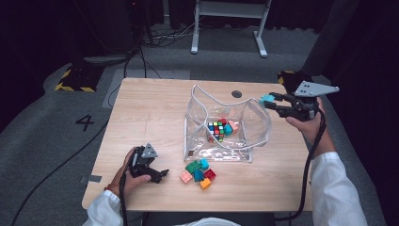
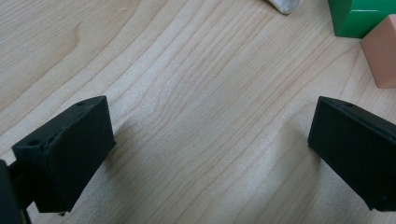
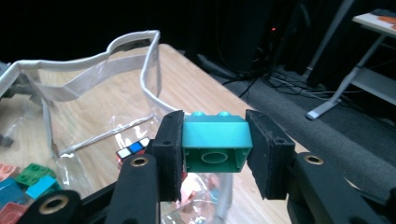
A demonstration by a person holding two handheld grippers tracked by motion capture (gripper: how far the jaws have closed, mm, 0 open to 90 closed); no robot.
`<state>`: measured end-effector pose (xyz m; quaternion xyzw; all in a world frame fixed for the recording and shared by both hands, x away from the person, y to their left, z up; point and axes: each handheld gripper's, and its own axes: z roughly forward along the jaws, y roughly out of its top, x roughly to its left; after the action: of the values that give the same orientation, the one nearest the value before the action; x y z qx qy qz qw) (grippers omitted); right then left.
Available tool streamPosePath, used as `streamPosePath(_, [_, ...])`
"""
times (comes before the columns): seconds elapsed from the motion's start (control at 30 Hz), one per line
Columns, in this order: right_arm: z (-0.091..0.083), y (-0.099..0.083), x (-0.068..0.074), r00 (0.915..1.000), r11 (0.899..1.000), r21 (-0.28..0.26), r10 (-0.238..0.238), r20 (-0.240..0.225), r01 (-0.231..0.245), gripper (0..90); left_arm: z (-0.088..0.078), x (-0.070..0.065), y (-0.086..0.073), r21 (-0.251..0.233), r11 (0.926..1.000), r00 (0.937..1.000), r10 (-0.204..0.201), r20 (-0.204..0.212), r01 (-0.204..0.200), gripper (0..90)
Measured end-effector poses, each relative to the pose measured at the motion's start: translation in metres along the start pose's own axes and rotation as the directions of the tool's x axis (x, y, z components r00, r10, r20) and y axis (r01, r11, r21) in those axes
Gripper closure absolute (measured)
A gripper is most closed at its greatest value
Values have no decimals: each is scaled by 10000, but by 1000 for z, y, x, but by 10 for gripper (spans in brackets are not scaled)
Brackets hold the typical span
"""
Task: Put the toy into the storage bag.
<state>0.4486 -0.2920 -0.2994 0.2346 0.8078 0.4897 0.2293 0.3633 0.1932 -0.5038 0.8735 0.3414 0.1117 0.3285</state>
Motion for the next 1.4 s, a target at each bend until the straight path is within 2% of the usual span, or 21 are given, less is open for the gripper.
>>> streamPosePath(0.23, [27, 5, 15, 9940, 9958, 586, -646, -885, 700, 593, 0, 0, 0, 2, 10000, 10000, 2, 2, -2, 4])
streamPosePath(0.37, [46, 8, 24, 9846, 9853, 1108, -1153, -1312, 1301, 593, 0, 0, 0, 3, 10000, 10000, -1, 7, 1, 4])
streamPosePath(0.43, [57, 8, 29, 9775, 9763, 1454, -1365, -1610, 1602, 592, 0, 0, 0, 0, 10000, 10000, 3, -1, -3, 4])
streamPosePath(0.63, [82, 7, 38, 9643, 9425, 2487, -1760, -1978, 2230, 592, 0, 0, 0, 2, 10000, 10000, 1, 7, -1, 4])
streamPosePath(0.7, [88, 7, 41, 9588, 9277, 2810, -1898, -2113, 2456, 592, 0, 0, 0, 0, 10000, 10000, 1, 7, -1, 4])
streamPosePath(0.77, [94, 8, 43, 9536, 9090, 3170, -2077, -2180, 2704, 592, 0, 0, 0, 0, 10000, 10000, 1, 1, -1, 4])
streamPosePath(0.87, [98, 10, 46, 9515, 8806, 3764, -2188, -2162, 2880, 592, 0, 0, 0, 2, 10000, 10000, 1, 6, -1, 4])
streamPosePath(0.9, [101, 10, 47, 9467, 8709, 3846, -2357, -2195, 3059, 592, 0, 0, 0, 2, 10000, 10000, 4, 1, -4, 4])
streamPosePath(0.93, [103, 10, 47, 9406, 8534, 4056, -2540, -2252, 3275, 592, 0, 0, 0, 3, 10000, 10000, 2, 4, -2, 4])
streamPosePath(0.97, [105, 9, 48, 9388, 8446, 4200, -2528, -2339, 3321, 592, 0, 0, 0, 2, 10000, 10000, -2, 6, 2, 4])
streamPosePath(1.0, [106, 8, 49, 9408, 8299, 4501, -2494, -2294, 3297, 592, 0, 0, 0, 1, 10000, 10000, 0, 7, 0, 4])
streamPosePath(1.07, [110, 6, 49, 9345, 8122, 4671, -2660, -2365, 3495, 591, 0, 0, 0, 2, 10000, 10000, 3, 0, -3, 4])
streamPosePath(1.1, [110, 4, 49, 9372, 8068, 4808, -2610, -2313, 3434, 592, 0, 0, 0, 1, 10000, 10000, 4, 0, -4, 4])
streamPosePath(1.13, [111, 4, 49, 9354, 7925, 4999, -2638, -2353, 3493, 591, 0, 0, 0, -3, 10000, 10000, 0, -1, 0, 4])
streamPosePath(1.17, [112, 2, 49, 9325, 7862, 5048, -2665, -2436, 3566, 591, 0, 0, 0, -2, 10000, 10000, 0, 0, 0, 4])
streamPosePath(1.3, [111, -4, 46, 9313, 7472, 5563, -2774, -2362, 3637, 591, 0, 0, 0, -2, 10000, 10000, 0, 0, 0, 4])
streamPosePath(1.4, [108, -8, 42, 9332, 7252, 5872, -2782, -2276, 3594, 591, 0, 0, 0, 3, 10000, 10000, 3, 2, -3, 4])
